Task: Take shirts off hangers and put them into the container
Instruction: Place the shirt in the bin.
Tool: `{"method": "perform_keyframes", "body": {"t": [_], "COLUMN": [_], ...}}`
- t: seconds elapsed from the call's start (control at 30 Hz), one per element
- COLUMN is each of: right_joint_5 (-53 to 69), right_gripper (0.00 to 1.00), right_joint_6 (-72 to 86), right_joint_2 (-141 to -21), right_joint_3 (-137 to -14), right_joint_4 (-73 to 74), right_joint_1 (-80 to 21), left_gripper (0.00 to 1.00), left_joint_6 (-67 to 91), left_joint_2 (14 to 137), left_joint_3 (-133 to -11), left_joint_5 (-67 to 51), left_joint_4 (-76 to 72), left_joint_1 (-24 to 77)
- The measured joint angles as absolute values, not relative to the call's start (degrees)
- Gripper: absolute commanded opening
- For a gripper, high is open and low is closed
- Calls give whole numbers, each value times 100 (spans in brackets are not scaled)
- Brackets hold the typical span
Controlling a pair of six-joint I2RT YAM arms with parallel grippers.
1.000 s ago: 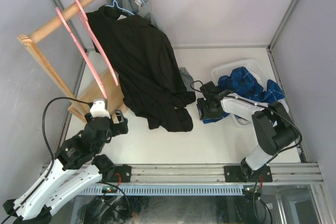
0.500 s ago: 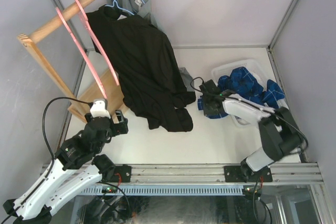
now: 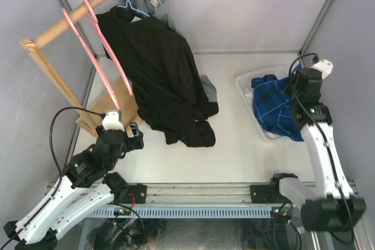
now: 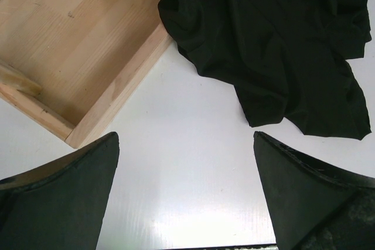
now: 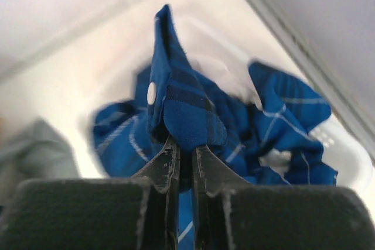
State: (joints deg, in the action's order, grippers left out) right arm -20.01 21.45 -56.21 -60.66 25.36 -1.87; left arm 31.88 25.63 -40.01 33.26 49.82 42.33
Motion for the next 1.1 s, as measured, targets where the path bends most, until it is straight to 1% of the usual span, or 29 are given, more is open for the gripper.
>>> {"method": "perform_keyframes", "body": {"t": [0.13,0.23,0.3,0.37,0.47,0.57,0.63,0.73,0.87,1.0,1.1], "right_joint_5": [-1345,-552,-248,-187,-327,-451,-440,-384,-121,121,148], "right_gripper": [4,9,11,14,18,23,35,46,49,49,59], "right_joint_6": [2161,2104,2038,1970,1968,1966,1964,1949,1850,1806,1817], "right_joint_2": [-6877,-8221,-9019,-9218,-9207,-8871,-8493,-7787,-6772,-6285,-6064], "right_joint_3": [-5697,-5330,-5345,-5612,-5607,-5531,-5478,-5463,-5463,-5463,-5459], "right_joint_4": [2727,2836,2797,2814,2720,2803,2993,3212,3295,3367,3450], "right_joint_1": [320,320,259,161,-115,-294,-298,-200,-19,64,95], "left_gripper": [99,99,99,99,99,99,99,99,99,99,99], "left_joint_6": [3186,3188,3186,3186,3188,3188,3188,3186,3188,3186,3188], "left_joint_2": [2587,2587,2589,2587,2587,2587,2587,2596,2639,2641,2637], "left_joint_3": [-4001,-4001,-4001,-4001,-4001,-4001,-4001,-4001,-4001,-4001,-4001], "left_joint_5": [3323,3321,3319,3319,3321,3321,3321,3317,3315,3299,3297], "left_joint_4": [4980,4971,4960,4943,4939,4934,4932,4917,4899,4899,4897], "left_joint_1": [4233,4233,4233,4230,4230,4228,4230,4228,4230,4228,4228]}}
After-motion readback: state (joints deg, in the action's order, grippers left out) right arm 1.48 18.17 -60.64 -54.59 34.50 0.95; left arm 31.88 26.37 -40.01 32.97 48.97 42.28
